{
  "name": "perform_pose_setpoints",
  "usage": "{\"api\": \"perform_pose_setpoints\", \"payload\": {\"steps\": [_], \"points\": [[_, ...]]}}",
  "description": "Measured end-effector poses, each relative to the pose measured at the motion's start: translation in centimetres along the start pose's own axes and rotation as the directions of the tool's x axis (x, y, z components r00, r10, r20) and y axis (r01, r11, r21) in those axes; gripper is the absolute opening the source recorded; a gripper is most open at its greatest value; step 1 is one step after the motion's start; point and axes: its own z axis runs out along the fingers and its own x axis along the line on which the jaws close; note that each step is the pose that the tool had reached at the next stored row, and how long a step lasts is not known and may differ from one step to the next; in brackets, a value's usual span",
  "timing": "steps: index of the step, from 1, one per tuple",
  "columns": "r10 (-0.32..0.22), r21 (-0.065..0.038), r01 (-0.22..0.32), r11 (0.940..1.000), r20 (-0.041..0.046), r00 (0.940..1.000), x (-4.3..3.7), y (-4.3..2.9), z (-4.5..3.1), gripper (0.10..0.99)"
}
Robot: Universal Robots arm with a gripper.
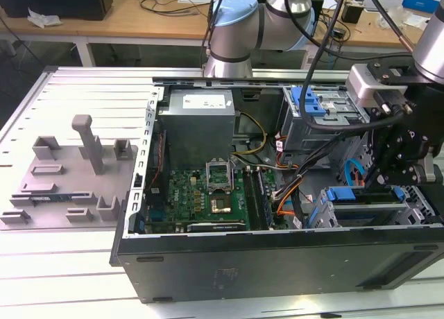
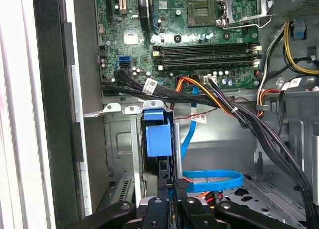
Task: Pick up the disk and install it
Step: 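Insert the second disk wire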
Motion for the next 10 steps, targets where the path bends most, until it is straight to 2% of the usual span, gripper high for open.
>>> {"api": "perform_pose_setpoints", "payload": {"steps": [10], "points": [[-0.027, 0.0, 0.027, 0.9996, 0.001, 0.9996, -0.02, 0.02, 0.44, 0.161]]}}
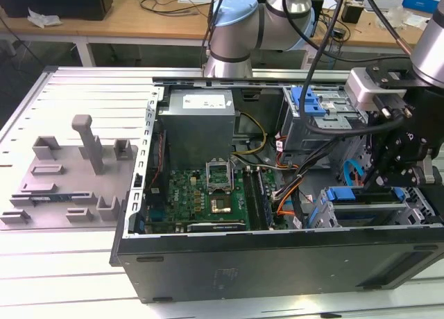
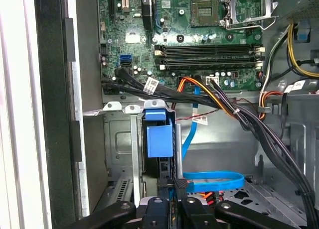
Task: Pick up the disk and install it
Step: 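Insert the second disk wire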
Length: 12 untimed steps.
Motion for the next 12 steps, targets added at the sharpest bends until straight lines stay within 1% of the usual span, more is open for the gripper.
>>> {"api": "perform_pose_setpoints", "payload": {"steps": [3, 7, 8, 9, 11, 12], "points": [[-0.009, 0.0, 0.009, 1.0, -0.0003, 1.0, 0.0, 0.01, 0.29, 0.161], [-0.013, 0.0, 0.013, 0.9999, 0.002, 0.9999, -0.01, 0.02, 0.34, 0.161], [-0.013, 0.0, 0.013, 0.9999, 0.0012, 0.9999, 0.0, 0.01, 0.01, 0.227], [-0.013, 0.0, 0.013, 0.9999, 0.0007, 0.9999, -0.01, -0.01, -0.53, 0.298], [-0.013, 0.0, 0.013, 0.9999, 0.0005, 0.9999, -0.03, -0.02, -1.01, 0.298], [-0.013, 0.0, 0.013, 0.9999, 0.0005, 0.9999, -0.05, -0.05, -1.61, 0.298]]}}
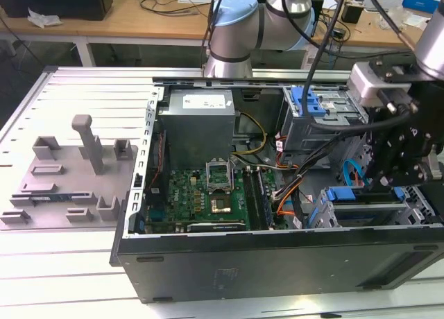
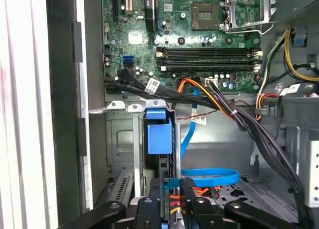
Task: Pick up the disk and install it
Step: 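Insert the second disk wire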
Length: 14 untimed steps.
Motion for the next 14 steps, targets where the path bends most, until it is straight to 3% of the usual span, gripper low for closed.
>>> {"api": "perform_pose_setpoints", "payload": {"steps": [3, 4, 5, 6, 14], "points": [[0.0, 0.0, 0.0, 1.0, 0.0, 1.0, -0.1, -0.06, -1.56, 0.282], [0.0, 0.0, 0.0, 1.0, 0.0, 1.0, -0.19, -0.11, -2.81, 0.153], [0.0, 0.001, 0.0, 1.0, 0.0001, 1.0, -0.21, -0.16, -3.86, 0.106], [0.0, 0.001, 0.0, 1.0, -0.0001, 1.0, -0.22, -0.18, -4.42, 0.106], [0.0, 0.002, 0.0, 1.0, 0.0, 1.0, -0.21, -0.16, -4.49, 0.106]]}}
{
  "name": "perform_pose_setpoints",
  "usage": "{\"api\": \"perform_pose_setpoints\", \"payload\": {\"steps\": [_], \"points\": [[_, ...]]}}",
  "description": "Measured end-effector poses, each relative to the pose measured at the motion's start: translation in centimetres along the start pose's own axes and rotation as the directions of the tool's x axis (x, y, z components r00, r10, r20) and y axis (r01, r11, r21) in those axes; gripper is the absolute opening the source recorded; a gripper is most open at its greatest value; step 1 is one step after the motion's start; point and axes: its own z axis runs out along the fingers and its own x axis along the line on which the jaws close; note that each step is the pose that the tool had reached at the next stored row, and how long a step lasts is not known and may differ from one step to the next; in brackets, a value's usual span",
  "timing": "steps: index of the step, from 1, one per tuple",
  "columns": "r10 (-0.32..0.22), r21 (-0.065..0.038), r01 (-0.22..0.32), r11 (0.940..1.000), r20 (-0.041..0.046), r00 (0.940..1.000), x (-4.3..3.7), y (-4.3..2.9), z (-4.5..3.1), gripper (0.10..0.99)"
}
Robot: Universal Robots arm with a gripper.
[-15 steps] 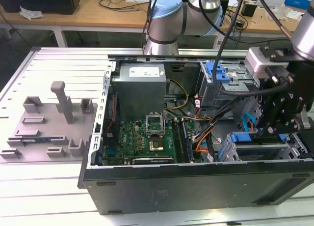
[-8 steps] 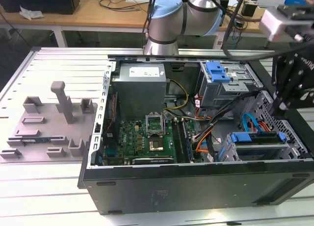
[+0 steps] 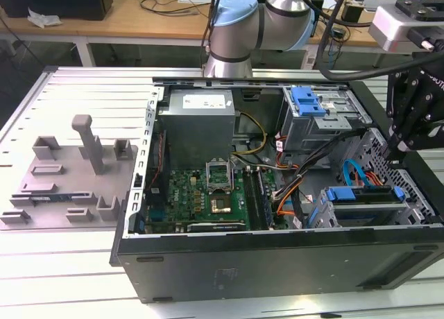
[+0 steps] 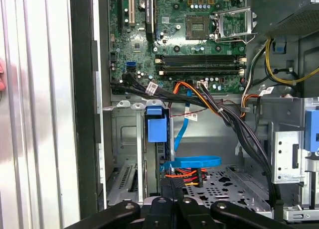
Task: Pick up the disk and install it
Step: 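Insert the second disk wire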
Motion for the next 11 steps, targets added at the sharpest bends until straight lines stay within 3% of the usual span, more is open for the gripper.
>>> {"api": "perform_pose_setpoints", "payload": {"steps": [11], "points": [[0.0, 0.0, 0.0, 1.0, 0.0001, 1.0, 0.0, 0.06, 0.0, 0.106]]}}
